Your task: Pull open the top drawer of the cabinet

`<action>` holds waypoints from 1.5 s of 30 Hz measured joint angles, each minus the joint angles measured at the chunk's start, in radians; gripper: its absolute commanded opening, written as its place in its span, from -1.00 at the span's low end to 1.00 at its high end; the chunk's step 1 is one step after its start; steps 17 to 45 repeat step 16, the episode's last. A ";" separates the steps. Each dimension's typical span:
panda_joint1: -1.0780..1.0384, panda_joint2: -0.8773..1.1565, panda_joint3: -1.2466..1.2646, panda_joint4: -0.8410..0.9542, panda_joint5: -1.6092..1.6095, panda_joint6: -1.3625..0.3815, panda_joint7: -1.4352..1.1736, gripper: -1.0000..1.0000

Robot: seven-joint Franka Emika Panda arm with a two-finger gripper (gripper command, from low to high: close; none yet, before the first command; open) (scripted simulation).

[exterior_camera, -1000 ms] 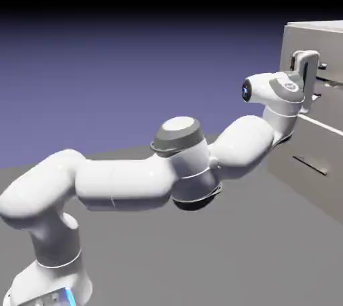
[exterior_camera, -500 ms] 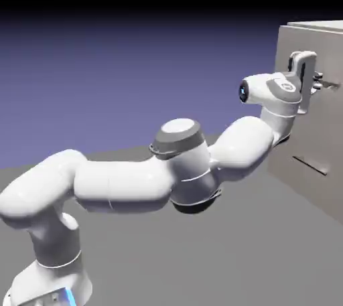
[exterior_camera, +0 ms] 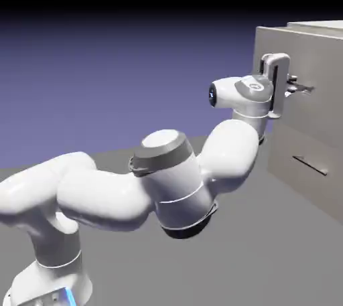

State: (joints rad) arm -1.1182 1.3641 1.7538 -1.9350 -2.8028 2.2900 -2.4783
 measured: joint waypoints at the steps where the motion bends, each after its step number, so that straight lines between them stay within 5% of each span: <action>1: -0.023 -0.001 0.008 -0.036 0.002 -0.014 0.005 -1.00; 9: -0.214 0.003 0.086 -0.326 0.036 -0.119 0.037 -1.00; 10: -0.228 0.004 0.093 -0.346 0.040 -0.125 0.038 1.00; 16: -0.329 0.016 0.146 -0.491 0.074 -0.172 0.047 1.00; 45: -0.329 0.016 0.146 -0.491 0.074 -0.172 0.047 1.00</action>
